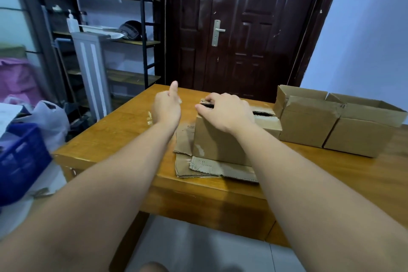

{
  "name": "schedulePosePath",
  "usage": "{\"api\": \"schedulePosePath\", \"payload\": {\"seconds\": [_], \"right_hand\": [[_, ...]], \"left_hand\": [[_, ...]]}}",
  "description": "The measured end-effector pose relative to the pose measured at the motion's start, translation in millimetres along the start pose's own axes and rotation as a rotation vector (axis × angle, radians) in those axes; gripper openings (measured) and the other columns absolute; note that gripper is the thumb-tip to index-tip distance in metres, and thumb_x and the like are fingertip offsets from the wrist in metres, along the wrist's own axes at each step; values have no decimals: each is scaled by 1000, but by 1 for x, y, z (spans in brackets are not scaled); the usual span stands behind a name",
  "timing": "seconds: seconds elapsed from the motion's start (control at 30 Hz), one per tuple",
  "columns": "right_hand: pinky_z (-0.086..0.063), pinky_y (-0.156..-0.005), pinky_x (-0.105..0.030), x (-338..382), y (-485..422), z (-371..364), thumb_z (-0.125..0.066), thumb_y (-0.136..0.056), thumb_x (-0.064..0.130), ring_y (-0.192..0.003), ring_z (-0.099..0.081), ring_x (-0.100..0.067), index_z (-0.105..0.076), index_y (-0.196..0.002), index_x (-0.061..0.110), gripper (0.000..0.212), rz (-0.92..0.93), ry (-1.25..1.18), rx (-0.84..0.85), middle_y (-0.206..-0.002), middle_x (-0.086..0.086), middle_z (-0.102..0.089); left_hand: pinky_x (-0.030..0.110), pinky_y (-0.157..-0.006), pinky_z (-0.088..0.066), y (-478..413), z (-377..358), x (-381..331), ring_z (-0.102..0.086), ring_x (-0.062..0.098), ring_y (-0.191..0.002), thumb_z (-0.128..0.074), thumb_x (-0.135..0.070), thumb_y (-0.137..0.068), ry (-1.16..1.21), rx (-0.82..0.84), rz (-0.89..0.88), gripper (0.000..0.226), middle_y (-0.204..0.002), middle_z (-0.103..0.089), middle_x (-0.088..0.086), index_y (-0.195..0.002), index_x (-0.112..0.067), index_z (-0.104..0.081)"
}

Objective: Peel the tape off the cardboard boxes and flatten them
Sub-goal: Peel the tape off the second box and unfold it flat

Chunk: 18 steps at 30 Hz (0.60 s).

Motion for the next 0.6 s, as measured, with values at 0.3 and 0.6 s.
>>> {"api": "schedulePosePath", "payload": {"seconds": [0.3, 0.6], "right_hand": [[-30, -104, -50, 33, -3, -19, -30, -92, 33, -125, -41, -37, -48, -128, 14, 44, -167, 68, 39, -133, -19, -51], [-32, -105, -48, 28, -5, -24, -27, -93, 34, -130, -40, -36, -50, -128, 16, 46, -168, 71, -29, -140, -18, -47]], "left_hand": [[23, -80, -34, -43, 24, 68, -48, 18, -90, -43, -17, -101, -214, -73, 35, 25, -122, -53, 11, -110, -12, -65], [34, -108, -33, -66, 10, 86, -45, 26, -126, -58, -24, -94, -415, 105, -89, 46, -138, -44, 11, -137, -10, -50]]}}
Point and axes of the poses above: each hand's wrist, its own y-axis away from the middle knuckle, its own z-axis out of the back of the hand, x = y × z, the point moved 6 cm from there along -y, towards the middle knuckle
